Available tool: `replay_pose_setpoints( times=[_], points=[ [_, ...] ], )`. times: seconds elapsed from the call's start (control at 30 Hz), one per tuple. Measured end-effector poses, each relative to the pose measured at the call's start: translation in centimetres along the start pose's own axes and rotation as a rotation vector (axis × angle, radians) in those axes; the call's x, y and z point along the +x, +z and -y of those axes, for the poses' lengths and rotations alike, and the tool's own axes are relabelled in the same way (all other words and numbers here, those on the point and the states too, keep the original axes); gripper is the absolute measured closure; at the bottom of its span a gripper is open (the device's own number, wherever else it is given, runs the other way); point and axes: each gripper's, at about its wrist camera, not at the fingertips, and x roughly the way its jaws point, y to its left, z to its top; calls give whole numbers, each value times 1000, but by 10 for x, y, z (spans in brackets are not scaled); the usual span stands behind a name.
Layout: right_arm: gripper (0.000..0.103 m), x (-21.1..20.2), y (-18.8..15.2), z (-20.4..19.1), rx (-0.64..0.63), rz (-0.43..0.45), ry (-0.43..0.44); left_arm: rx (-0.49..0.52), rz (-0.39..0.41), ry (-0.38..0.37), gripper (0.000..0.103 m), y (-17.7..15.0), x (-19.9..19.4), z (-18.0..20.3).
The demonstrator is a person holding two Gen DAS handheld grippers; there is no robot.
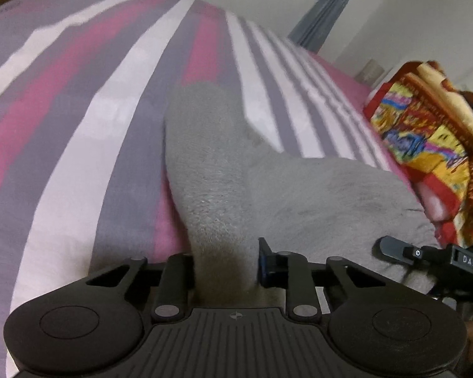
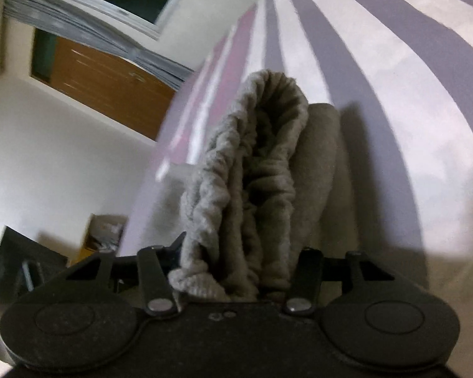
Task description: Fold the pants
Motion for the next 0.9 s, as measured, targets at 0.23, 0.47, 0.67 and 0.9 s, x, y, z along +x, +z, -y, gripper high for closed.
replay_pose_setpoints(
  times=[0.23, 0.47, 0.67, 0.9],
  points=[
    [51, -9, 27, -46, -76, 50, 88, 38, 113, -20, 78, 42, -31, 23],
    [51, 0, 69, -65, -111, 99, 109, 88, 167, 15, 78, 95, -25, 35],
    [51, 28, 97, -64, -121, 118, 98, 99, 175, 61, 78, 133, 8, 40],
    [51, 49, 114, -39, -92, 109, 64, 116, 149, 119, 78, 149, 53, 37]
  ],
)
